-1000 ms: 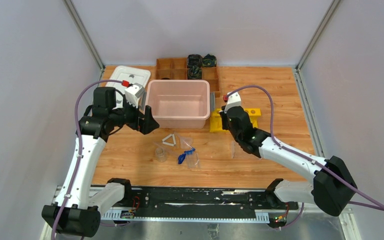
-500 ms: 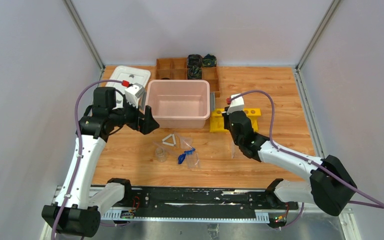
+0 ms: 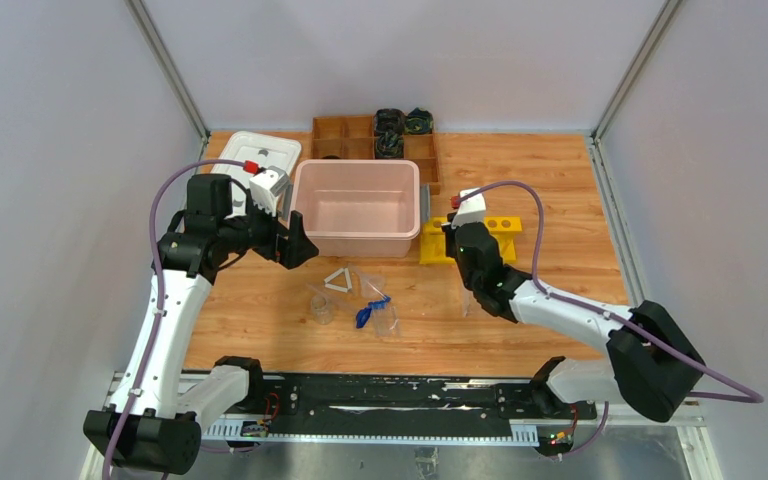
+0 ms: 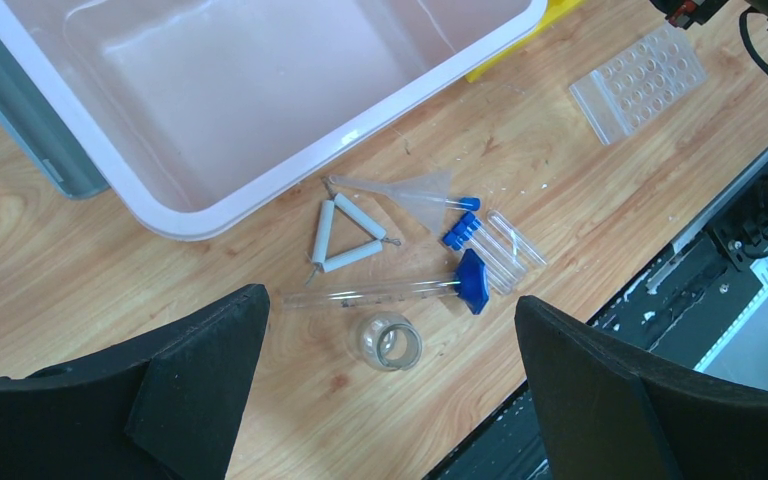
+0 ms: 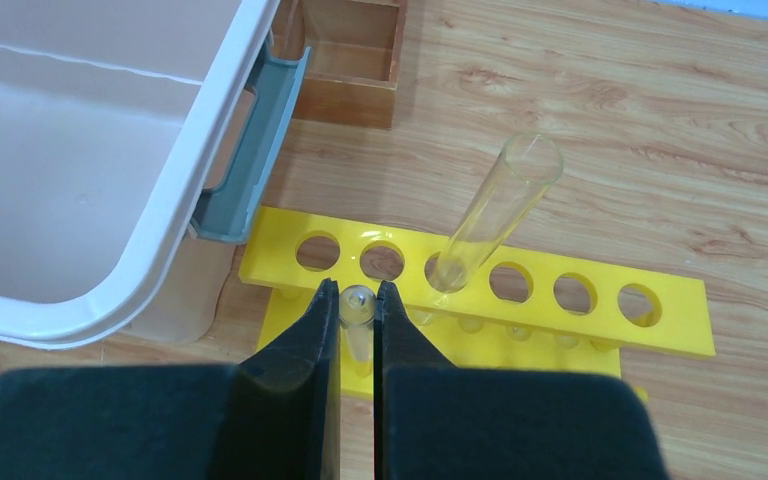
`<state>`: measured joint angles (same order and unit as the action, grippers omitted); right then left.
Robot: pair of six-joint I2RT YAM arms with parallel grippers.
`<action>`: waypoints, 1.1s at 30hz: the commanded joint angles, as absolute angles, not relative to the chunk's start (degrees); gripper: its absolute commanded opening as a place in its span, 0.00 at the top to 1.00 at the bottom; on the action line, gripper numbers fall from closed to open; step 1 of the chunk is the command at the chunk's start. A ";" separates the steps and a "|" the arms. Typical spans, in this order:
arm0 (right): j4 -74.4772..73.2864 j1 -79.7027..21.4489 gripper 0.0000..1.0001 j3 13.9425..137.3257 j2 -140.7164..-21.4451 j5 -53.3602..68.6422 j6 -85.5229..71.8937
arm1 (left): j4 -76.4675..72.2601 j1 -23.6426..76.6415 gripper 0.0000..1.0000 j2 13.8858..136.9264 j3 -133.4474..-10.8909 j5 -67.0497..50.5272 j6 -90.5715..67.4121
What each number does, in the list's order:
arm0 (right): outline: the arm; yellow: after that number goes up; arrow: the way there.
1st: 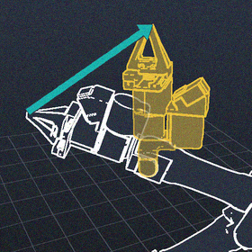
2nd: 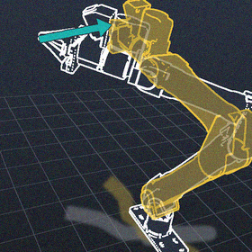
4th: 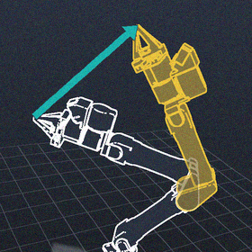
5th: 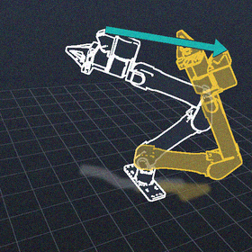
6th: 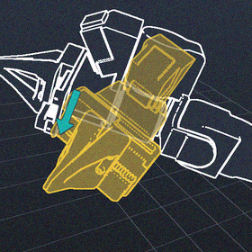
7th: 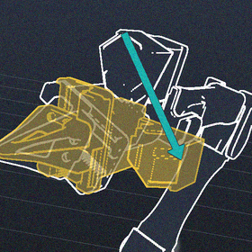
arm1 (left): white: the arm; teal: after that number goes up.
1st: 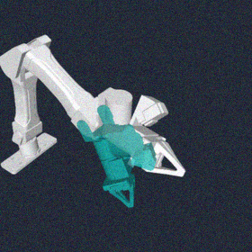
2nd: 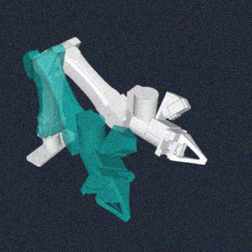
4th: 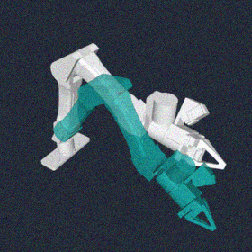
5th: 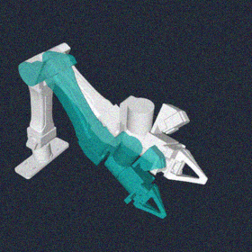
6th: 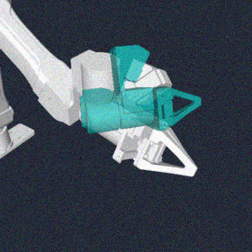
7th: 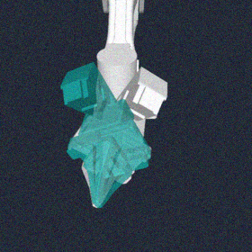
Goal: Organize the chemistry lab equipment
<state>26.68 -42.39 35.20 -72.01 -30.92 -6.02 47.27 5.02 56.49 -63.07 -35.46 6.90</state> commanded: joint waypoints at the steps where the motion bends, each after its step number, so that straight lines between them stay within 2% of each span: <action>1: 30.59 -41.79 1.00 34.45 -73.06 -33.28 -4.99 | 47.29 5.27 0.00 55.67 -63.99 -35.24 7.42; 33: 33.56 -41.42 1.00 31.16 -77.65 -33.17 -7.55 | 47.29 5.27 0.00 55.53 -63.96 -33.31 7.38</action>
<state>32.16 -42.30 32.05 -77.08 -32.53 -5.87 47.27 5.02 56.40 -63.07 -33.76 7.05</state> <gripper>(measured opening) 0.090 0.996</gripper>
